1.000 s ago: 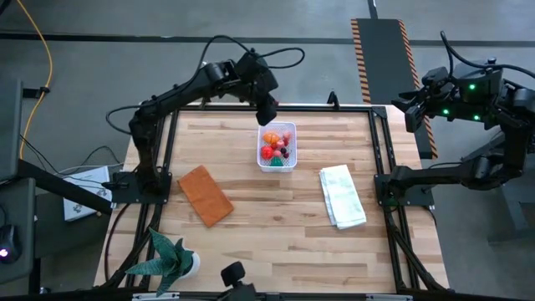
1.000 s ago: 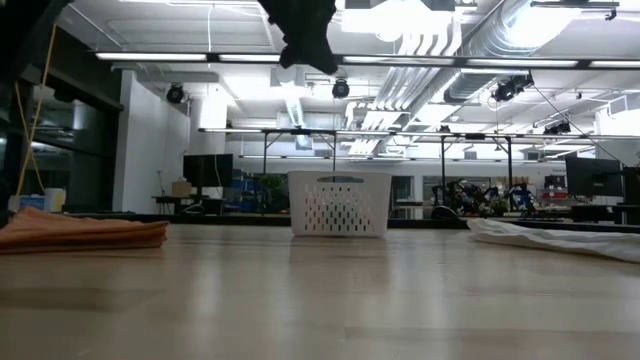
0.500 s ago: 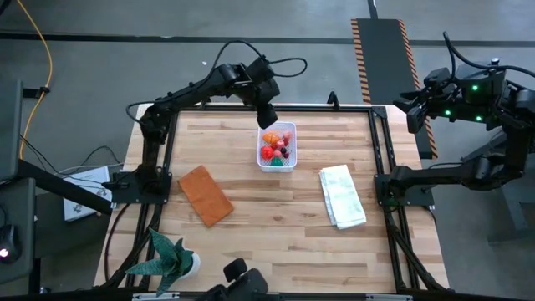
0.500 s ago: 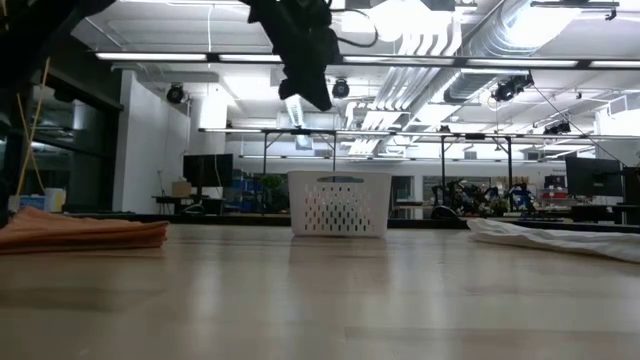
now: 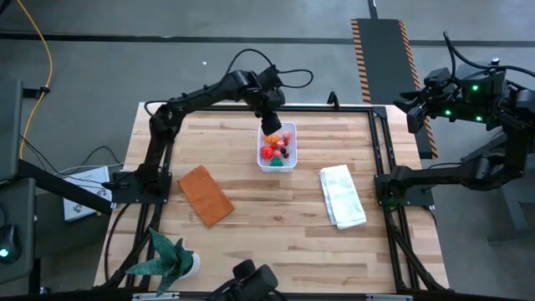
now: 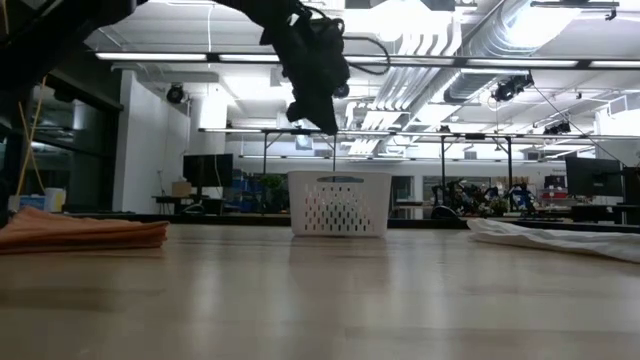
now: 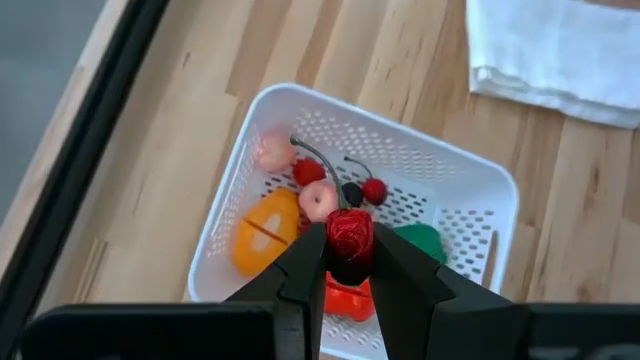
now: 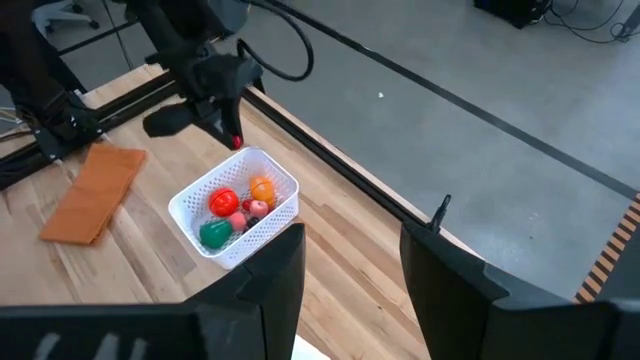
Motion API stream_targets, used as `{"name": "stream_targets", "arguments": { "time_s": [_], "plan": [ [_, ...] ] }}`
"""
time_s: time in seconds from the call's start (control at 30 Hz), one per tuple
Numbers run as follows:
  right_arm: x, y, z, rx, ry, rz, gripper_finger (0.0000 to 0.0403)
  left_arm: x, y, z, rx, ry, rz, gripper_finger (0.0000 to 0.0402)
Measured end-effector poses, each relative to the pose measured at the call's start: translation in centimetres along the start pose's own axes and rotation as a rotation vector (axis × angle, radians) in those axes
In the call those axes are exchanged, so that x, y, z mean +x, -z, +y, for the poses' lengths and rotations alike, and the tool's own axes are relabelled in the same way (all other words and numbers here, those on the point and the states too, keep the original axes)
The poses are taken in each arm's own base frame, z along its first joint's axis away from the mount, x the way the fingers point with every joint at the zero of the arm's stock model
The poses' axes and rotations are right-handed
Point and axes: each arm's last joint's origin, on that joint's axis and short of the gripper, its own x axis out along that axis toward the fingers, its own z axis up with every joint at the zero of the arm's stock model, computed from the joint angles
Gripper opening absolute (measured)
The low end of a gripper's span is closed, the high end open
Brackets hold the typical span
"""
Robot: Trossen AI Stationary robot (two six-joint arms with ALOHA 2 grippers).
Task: Pick and placing Produce into tupperware
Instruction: Put the red cherry into the white bin
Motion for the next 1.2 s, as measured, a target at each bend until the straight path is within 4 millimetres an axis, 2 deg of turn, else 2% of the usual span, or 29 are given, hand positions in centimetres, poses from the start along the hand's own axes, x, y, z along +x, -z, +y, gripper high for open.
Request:
{"name": "stream_targets", "arguments": {
  "time_s": [0.2, 0.53, 0.67, 1.2],
  "plan": [
    [0.0, 0.0, 0.0, 0.001, 0.0, 0.0, 0.0158, 1.9, 0.4, -0.1, -0.009, -0.011, 0.073, 0.0063],
    [0.0, 0.0, 0.0, 0.009, 0.0, -0.001, 0.0158, 5.7, 0.5, -1.5, 0.02, 0.02, 0.14, 0.0063],
    [0.0, 0.0, 0.0, 0.014, 0.0, -0.001, 0.0158, 5.9, 0.4, -2.0, 0.036, 0.016, 0.134, 0.0063],
    [-0.1, 0.0, 0.0, 0.019, 0.0, -0.001, 0.0158, 6.3, 0.3, -1.8, 0.033, 0.005, 0.129, 0.0063]
  ]
}}
